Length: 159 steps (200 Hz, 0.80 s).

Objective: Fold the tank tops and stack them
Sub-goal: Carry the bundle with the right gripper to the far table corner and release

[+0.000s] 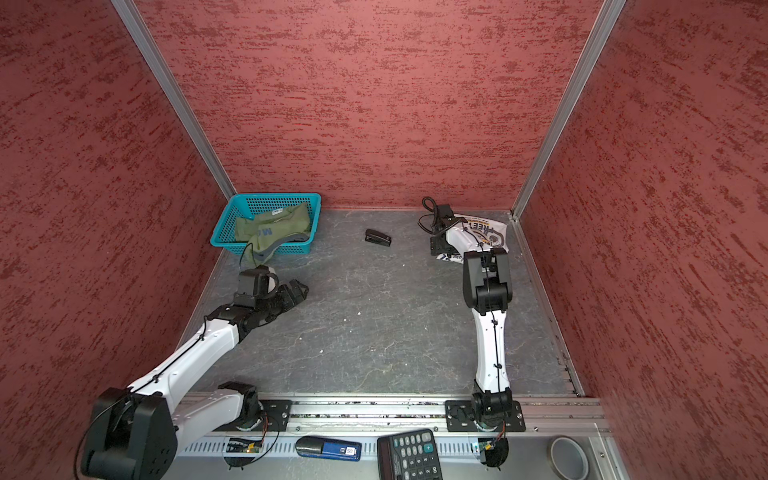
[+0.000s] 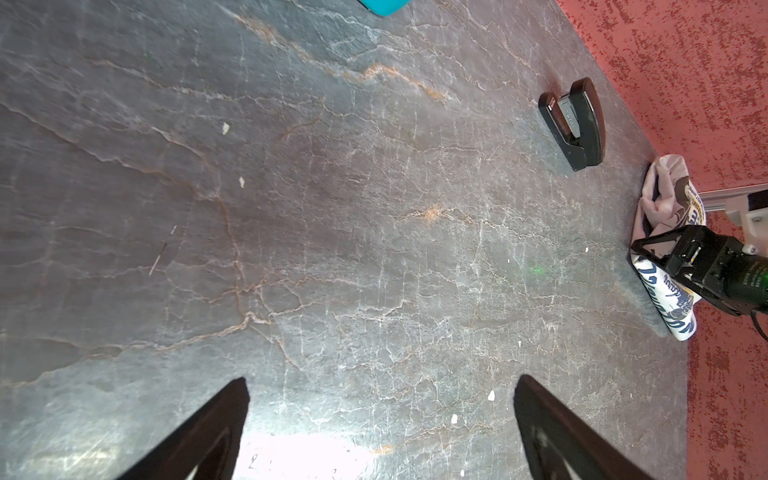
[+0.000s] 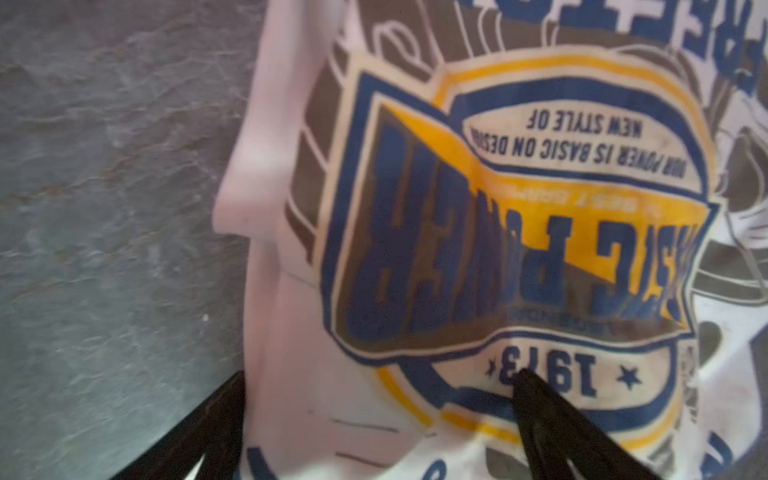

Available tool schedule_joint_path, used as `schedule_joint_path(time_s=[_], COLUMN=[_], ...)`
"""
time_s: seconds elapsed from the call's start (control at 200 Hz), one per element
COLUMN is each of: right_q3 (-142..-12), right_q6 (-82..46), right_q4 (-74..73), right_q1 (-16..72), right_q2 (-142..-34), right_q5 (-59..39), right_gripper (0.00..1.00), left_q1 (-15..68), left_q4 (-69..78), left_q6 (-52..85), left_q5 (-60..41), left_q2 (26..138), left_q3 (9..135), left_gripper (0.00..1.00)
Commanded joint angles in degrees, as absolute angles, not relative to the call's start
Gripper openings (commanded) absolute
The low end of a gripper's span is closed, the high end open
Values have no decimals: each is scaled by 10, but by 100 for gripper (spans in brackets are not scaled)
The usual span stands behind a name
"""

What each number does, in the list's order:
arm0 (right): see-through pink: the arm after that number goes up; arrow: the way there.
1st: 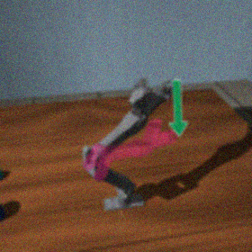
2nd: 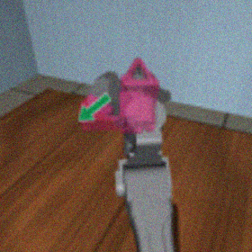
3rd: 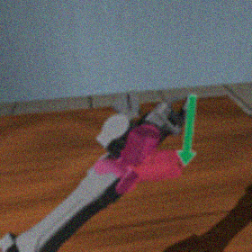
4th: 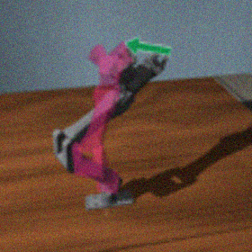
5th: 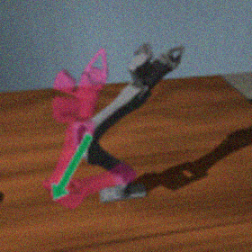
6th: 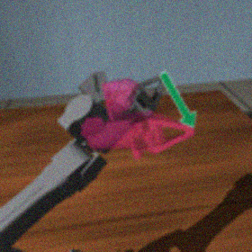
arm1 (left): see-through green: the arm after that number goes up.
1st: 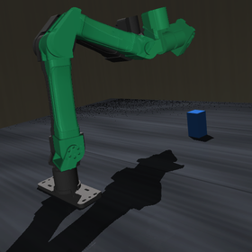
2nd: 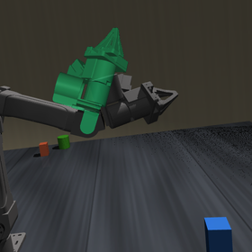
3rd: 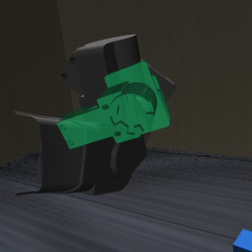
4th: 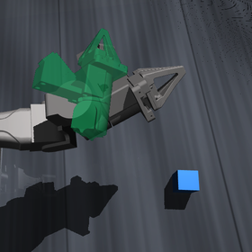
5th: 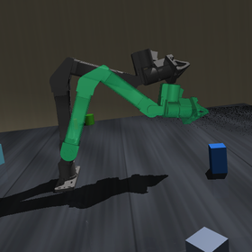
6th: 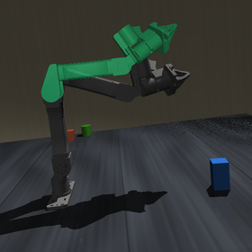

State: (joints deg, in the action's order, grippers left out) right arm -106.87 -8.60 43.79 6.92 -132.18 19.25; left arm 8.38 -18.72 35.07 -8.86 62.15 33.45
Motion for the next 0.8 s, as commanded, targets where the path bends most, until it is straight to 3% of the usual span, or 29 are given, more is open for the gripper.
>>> schedule_joint_path(time_s=[0.0, 0.316, 0.541, 0.791], right_q3=[-1057, -986, -953, -782], right_q6=[-97, -129, -129, -169], right_q4=[465, 456, 436, 343], right_q1=[65, 22, 24, 32], right_q2=[-1307, -1242, -1164, -949], right_q5=[246, 239, 137, -27], right_gripper=[99, 99, 99, 99], left_q1=[77, 76, 76, 65], left_q4=[-193, -207, -261, -374], left_q6=[339, 331, 327, 288], left_q5=[-85, -92, -47, 78], left_q2=[622, 678, 745, 829], left_q3=[352, 414, 513, 698], left_gripper=[100, 100, 100, 100])
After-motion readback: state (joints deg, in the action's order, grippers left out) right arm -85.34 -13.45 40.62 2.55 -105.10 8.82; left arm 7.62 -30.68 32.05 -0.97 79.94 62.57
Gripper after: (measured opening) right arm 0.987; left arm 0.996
